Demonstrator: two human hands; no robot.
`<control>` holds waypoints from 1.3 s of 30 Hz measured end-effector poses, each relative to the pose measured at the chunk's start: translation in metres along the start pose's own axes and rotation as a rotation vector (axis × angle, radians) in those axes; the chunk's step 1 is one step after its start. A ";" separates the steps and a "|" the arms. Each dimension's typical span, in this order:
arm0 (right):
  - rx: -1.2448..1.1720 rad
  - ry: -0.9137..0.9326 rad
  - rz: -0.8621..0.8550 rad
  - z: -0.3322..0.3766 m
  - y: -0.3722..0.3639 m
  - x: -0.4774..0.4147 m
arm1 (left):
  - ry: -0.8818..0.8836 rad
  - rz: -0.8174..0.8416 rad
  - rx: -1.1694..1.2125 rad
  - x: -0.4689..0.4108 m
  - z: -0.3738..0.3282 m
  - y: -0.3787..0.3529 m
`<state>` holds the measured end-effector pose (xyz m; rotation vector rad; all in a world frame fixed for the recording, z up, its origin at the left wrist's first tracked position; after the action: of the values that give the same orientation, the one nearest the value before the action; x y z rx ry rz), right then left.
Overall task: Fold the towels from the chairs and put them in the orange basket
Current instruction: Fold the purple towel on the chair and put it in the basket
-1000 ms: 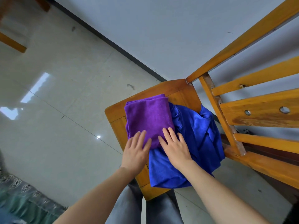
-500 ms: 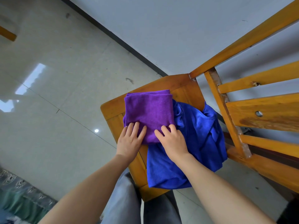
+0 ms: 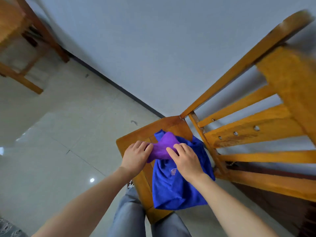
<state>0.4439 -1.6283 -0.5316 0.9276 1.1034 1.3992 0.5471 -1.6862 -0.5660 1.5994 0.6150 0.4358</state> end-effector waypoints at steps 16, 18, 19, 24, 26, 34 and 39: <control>0.376 0.096 -0.447 0.036 0.309 -0.010 | -0.345 -0.534 -0.143 -0.085 -0.051 0.318; 0.421 0.110 -0.502 0.037 0.335 -0.006 | -0.382 -0.610 -0.175 -0.091 -0.061 0.348; 0.446 0.113 -0.529 0.039 0.348 -0.002 | -0.407 -0.647 -0.188 -0.093 -0.066 0.362; 0.606 0.109 -0.652 0.045 0.415 0.024 | -0.491 -0.800 -0.229 -0.105 -0.101 0.419; 0.645 0.124 -0.671 0.046 0.433 0.036 | -0.506 -0.851 -0.229 -0.105 -0.117 0.436; 0.723 0.296 -0.762 0.051 0.477 0.065 | -0.488 -0.977 -0.328 -0.096 -0.157 0.472; 0.667 0.447 -0.766 0.050 0.470 0.058 | -0.346 -1.034 -0.415 -0.070 -0.155 0.472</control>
<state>0.3576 -1.5622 -0.0676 0.5142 2.0681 0.5950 0.4617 -1.6318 -0.0743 0.7700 0.9101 -0.4538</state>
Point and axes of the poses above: each hand's wrist, its own x-axis away from the middle knuckle, its own y-axis out of the back of the hand, z = x × y, the point moved 9 cm from there along -x, towards the middle knuckle, and after that the axes turned 9 degrees about -x, right-handed, at the moved point
